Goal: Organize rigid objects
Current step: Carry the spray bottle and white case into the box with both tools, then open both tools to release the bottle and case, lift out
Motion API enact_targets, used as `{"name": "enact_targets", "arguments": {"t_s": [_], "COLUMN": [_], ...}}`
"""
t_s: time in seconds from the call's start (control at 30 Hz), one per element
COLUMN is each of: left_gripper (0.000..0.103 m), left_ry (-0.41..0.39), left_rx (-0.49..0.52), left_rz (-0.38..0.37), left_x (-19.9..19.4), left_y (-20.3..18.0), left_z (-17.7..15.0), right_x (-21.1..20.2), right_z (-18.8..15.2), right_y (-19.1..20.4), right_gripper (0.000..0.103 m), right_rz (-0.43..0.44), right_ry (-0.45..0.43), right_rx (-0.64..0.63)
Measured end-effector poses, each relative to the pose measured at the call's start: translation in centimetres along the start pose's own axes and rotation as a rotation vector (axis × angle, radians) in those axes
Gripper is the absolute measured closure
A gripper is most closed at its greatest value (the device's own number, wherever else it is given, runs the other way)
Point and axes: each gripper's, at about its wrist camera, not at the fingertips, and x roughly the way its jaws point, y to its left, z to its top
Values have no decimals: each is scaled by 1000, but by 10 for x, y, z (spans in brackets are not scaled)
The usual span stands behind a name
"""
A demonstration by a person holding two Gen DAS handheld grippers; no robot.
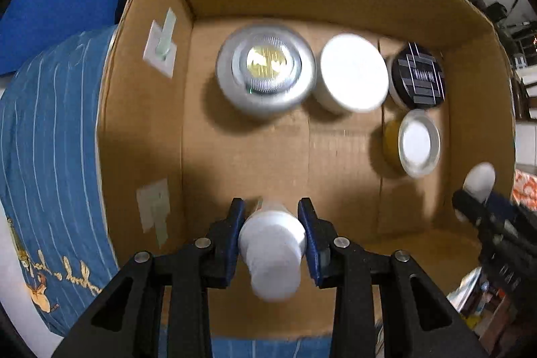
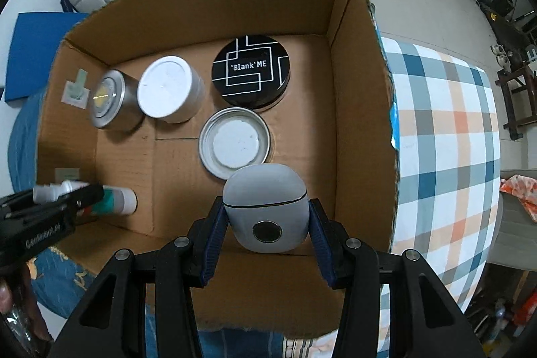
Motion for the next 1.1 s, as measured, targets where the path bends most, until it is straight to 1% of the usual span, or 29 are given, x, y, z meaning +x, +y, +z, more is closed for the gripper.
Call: {"name": "enact_targets", "arguments": {"t_s": [0.1, 0.2, 0.23, 0.3, 0.47, 0.6, 0.7, 0.77, 0.8, 0.83, 0.9, 0.97, 1.03, 1.1], "left_gripper": [73, 73, 73, 73, 73, 71, 62, 49, 47, 42, 39, 31, 30, 26], "left_ry": [-18, -11, 4, 51, 91, 103, 104, 85, 75, 67, 55, 44, 30, 18], "left_rx": [-8, -18, -24, -33, -20, -26, -32, -30, -32, -35, -41, -42, -43, -39], "left_rz": [16, 12, -1, -51, -41, -46, -51, -38, -35, -39, -37, -32, -26, -16], "left_x": [2, 9, 13, 24, 43, 43, 38, 33, 30, 28, 26, 24, 21, 17], "left_y": [-3, -6, -8, -13, -17, -18, -18, -20, -20, -19, -17, -16, -13, -13], "left_z": [12, 23, 24, 26, 26, 23, 21, 18, 17, 16, 14, 13, 10, 9], "right_x": [9, 19, 20, 22, 29, 32, 37, 46, 50, 53, 60, 65, 68, 71], "right_z": [5, 9, 9, 9, 9, 6, 0, -4, -6, -8, -11, -13, -15, -17], "right_y": [0, -1, 0, 2, 7, 9, 11, 15, 16, 16, 15, 12, 9, 5], "right_gripper": [53, 53, 53, 53, 53, 53, 53, 53, 53, 53, 53, 53, 52, 52], "right_rz": [-20, -46, -56, -70, -103, -92, -55, -55, -58, -60, -57, -49, -41, -38], "right_ry": [17, 31, 29, 40, 93, 124, 162, 189, 200, 206, 215, 212, 211, 217], "right_rx": [4, 10, 6, -6, -46, -67, -71, -81, -85, -84, -70, -43, -17, -8]}}
